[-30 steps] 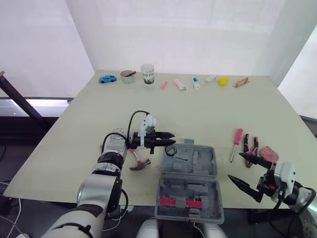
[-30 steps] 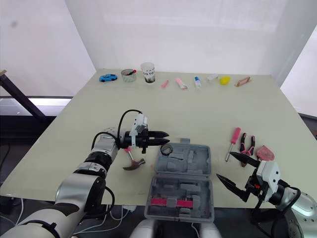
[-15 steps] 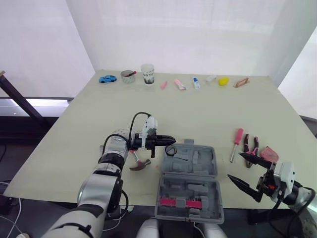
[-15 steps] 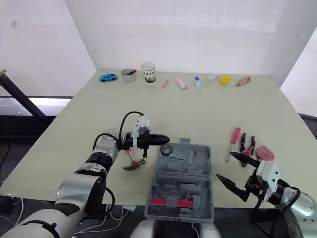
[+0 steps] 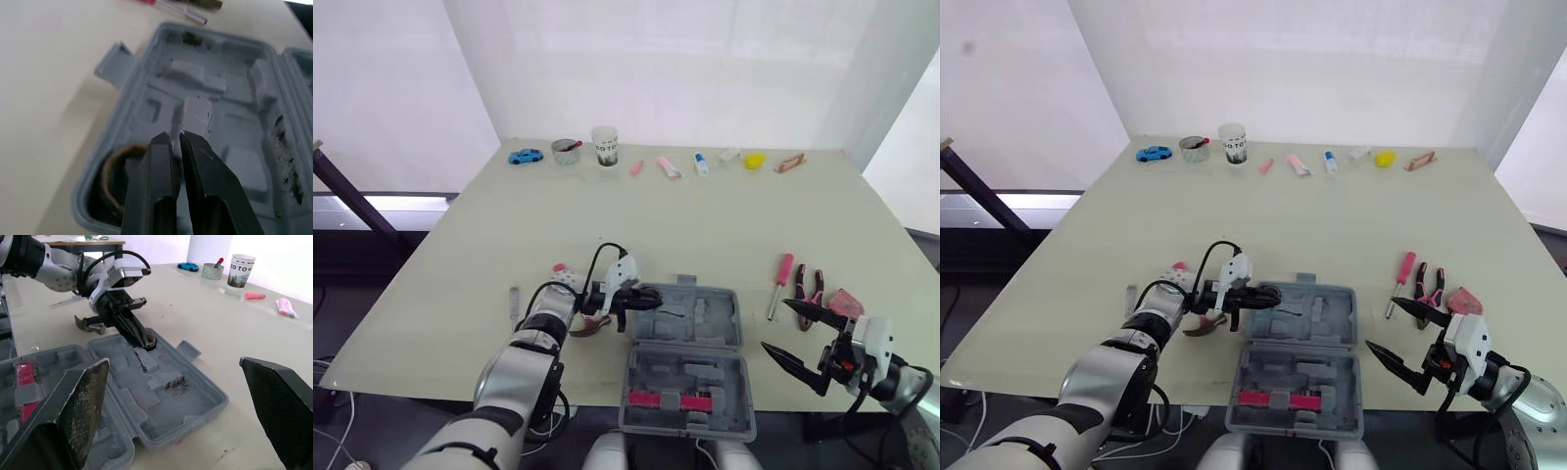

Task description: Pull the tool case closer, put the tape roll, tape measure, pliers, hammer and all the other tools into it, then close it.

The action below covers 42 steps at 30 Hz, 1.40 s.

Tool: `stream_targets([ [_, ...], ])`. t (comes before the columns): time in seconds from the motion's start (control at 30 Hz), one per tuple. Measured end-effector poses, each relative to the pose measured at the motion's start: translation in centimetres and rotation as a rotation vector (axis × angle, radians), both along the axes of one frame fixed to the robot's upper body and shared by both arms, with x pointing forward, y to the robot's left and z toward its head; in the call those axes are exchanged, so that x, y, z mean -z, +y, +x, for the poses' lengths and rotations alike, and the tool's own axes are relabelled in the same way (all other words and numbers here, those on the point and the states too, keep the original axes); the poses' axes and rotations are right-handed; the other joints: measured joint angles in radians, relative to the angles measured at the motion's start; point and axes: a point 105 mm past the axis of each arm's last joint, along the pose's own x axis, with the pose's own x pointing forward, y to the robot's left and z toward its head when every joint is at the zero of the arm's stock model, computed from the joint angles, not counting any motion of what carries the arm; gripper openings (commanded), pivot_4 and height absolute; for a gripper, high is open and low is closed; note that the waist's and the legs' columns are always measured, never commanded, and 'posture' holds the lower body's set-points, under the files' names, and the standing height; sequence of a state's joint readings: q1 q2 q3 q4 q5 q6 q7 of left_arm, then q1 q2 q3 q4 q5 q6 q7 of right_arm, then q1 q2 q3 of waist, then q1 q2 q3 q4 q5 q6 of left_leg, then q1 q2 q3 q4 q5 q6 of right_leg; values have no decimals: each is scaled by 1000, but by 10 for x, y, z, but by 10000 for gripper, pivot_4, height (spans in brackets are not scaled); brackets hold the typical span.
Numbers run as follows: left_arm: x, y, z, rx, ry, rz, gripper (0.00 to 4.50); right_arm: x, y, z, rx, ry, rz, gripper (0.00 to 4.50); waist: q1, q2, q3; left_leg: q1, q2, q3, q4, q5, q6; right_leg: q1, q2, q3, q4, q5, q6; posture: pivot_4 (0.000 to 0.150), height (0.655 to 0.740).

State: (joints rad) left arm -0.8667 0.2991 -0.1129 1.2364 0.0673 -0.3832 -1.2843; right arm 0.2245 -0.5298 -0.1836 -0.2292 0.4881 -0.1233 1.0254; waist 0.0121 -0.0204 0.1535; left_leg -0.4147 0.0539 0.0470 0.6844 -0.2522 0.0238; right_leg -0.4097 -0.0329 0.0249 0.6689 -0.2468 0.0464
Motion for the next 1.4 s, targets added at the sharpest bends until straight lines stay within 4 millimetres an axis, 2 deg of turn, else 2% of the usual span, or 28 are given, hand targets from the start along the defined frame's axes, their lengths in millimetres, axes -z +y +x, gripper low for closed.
stream_targets([
  [0.23,2,-2,4,-45,8,5,3972,-4,5,0,-11,-14,2,45000,1,0,-1,1,0,0,1,0,0,1,0,0,0,0,0,1500,7400],
  [0.37,0,1,3,-75,40,-79,3972,-5,5,2,-11,-18,2,45000,-1,0,-1,0,0,0,0,0,0,0,0,0,1,0,0,1500,7400],
  [0.5,-24,4,8,-108,40,-276,3972,-7,2,8,21,-38,16,45000,-1,-1,0,-1,0,0,0,0,0,-1,0,0,0,0,0,1500,7400],
  [0.57,-43,19,13,-142,-3,-348,3972,-7,-5,12,64,-42,27,45000,-3,-1,0,-1,0,0,-1,0,0,-1,0,0,0,0,0,1500,7400],
  [0.63,-54,39,14,-188,-36,-376,3972,-7,-17,14,116,-41,34,45000,-8,0,-1,0,0,0,-2,0,0,-1,0,0,0,0,-1,1500,7400],
  [0.67,-57,55,11,-221,-49,-384,3972,-7,-25,16,157,-39,35,45000,-10,0,-1,0,0,0,-2,0,0,-1,0,0,0,0,-1,1500,7400],
  [0.77,-53,70,0,-259,-41,-391,3972,-4,-36,16,200,-37,41,45000,-12,0,0,0,0,1,-2,0,0,-1,-1,0,0,0,0,1500,7400],
  [0.87,-48,89,-14,-315,-21,-386,12556,-4,-46,17,266,-37,64,45000,-16,0,0,0,1,1,-2,0,0,-1,-1,0,0,0,-1,1500,7400],
  [1.0,-54,131,-37,-485,-28,-413,32473,21,-81,10,425,51,30,45000,-21,0,-1,1,2,1,-2,0,0,-1,-2,1,0,-1,-2,1500,7400],
  [1.07,-48,147,-53,-553,-17,-406,42846,34,-96,4,498,97,22,45000,-23,2,-1,2,2,0,-3,0,0,-1,-2,3,0,-2,-3,1500,7400],
  [1.13,-38,162,-70,-630,-4,-394,44038,45,-111,-6,565,139,19,45000,-24,2,-1,2,2,0,-3,0,0,-1,-3,4,0,-2,-4,1500,7400],
  [1.2,-26,185,-90,-749,10,-384,44038,53,-122,-19,609,168,16,45000,-24,2,-1,3,3,1,-3,0,0,-1,-3,4,0,-2,-4,1500,7400],
  [1.3,-15,211,-114,-882,15,-365,44038,59,-129,-32,634,194,37,45000,-26,2,-1,5,6,1,-3,0,0,-1,-4,5,0,-3,-4,1500,7400],
  [1.4,5,244,-154,-1037,34,-301,44038,68,-135,-51,671,233,68,45000,-26,2,-1,7,6,3,-5,-1,-1,-1,-11,6,-1,-5,-1,1500,7400],
])
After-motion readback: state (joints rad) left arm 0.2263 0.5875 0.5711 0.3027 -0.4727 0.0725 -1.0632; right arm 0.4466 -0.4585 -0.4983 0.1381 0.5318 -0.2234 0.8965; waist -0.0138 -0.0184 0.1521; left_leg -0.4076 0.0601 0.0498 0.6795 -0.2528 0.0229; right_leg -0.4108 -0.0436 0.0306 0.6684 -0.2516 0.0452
